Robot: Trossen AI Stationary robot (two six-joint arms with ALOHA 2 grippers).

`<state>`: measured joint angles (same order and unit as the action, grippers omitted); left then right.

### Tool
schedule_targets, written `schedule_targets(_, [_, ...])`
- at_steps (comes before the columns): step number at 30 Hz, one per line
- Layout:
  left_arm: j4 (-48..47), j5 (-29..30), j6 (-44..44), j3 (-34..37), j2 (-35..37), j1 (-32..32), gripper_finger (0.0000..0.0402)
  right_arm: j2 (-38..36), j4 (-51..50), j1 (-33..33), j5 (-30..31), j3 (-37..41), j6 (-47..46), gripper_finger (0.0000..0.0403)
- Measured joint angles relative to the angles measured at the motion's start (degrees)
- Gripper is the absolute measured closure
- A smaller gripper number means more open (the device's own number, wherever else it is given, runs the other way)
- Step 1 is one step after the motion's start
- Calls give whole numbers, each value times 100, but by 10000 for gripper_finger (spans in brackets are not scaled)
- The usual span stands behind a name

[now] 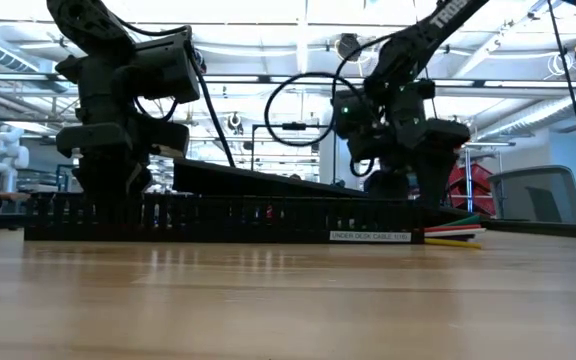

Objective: Ziptie cables
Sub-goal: Close the black cable duct

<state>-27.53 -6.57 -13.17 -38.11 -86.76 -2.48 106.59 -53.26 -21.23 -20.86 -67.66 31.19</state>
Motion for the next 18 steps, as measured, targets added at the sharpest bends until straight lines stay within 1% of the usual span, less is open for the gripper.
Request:
schedule_targets(4, [-2,0,-2,-2,0,0,185,142,64,-54,-32,0,20,92])
schedule_targets(8, [-2,-2,-2,-4,0,0,185,208,-32,-57,-173,-2,251,99])
schedule_targets(11, [0,-2,-2,-4,0,0,185,240,-89,-55,-461,-2,352,115])
schedule_targets(18, [2,-7,0,-4,2,0,185,242,-98,-55,-484,0,364,165])
